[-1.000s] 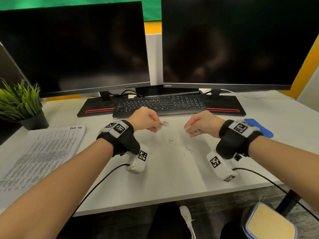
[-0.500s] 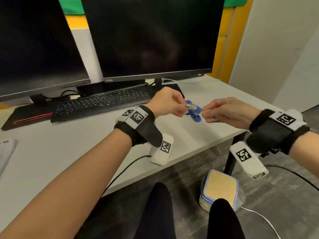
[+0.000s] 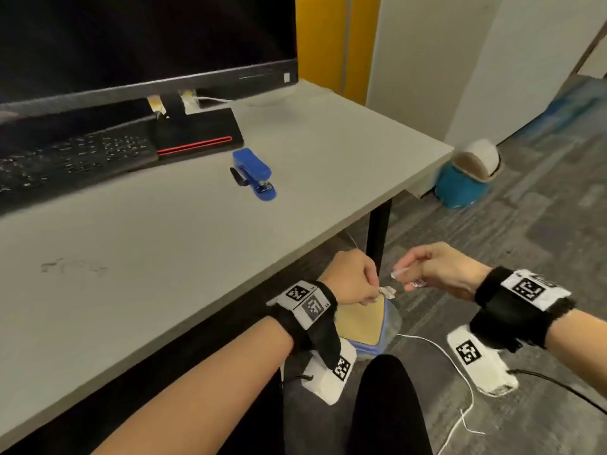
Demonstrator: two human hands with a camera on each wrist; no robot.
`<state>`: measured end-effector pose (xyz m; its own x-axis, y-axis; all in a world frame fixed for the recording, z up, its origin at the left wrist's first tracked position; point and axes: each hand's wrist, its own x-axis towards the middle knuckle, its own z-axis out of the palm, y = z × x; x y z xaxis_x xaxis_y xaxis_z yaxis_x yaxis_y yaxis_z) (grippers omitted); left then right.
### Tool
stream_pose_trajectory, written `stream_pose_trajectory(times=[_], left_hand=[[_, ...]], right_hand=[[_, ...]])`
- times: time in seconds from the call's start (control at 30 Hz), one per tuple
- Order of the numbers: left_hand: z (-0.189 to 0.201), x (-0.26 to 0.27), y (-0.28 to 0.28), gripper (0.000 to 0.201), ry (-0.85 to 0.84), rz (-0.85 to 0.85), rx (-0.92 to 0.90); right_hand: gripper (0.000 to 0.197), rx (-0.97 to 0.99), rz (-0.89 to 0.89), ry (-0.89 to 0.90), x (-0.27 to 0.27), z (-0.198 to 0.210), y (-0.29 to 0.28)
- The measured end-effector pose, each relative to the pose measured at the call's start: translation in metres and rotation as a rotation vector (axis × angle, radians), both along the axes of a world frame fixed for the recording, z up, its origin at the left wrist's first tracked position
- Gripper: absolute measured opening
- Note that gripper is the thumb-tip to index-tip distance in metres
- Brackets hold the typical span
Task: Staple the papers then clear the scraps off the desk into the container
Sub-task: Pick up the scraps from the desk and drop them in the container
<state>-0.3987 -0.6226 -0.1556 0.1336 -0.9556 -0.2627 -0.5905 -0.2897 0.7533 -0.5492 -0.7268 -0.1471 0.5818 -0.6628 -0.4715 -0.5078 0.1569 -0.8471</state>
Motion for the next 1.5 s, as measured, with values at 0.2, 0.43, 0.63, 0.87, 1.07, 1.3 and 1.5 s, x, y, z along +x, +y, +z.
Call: stream_pose_trajectory(times=[0.2,0.43,0.63,0.87,1.07,1.3,1.5], left_hand=[[-0.095,0.025,-0.072,0.008,-0.053,0.098,0.212],[-0.211,0.032,-0.118,0.011,-0.159,0.099,0.360],[-0.285,0.031,-0.133,0.015,-0.262,0.075,0.406],[-0.325,0.022,-0.133,0.018,-0.368,-0.003,0.510],[-0.340,0.024,-0.132,0.027,-0.358,-0.023,0.549],[-0.349,0.030,-0.129,0.033,-0.270,0.000,0.560],[-0.345,0.031,-0.130,0.025,-0.343,-0.026,0.522]], right_hand=[[0.018,0.046,-0.053,0.073,0.027,-0.099,-0.066],[0.028,-0.053,0.074,0.302,0.048,-0.226,-0.096],[0.036,-0.168,0.228,0.416,0.053,-0.309,-0.087],[0.023,-0.201,0.225,0.464,0.059,-0.373,-0.067],[0.028,-0.222,0.210,0.494,0.063,-0.385,-0.065],[0.037,-0.198,0.290,0.533,0.060,-0.383,-0.066],[0.035,-0.236,0.311,0.545,0.061,-0.384,-0.066]])
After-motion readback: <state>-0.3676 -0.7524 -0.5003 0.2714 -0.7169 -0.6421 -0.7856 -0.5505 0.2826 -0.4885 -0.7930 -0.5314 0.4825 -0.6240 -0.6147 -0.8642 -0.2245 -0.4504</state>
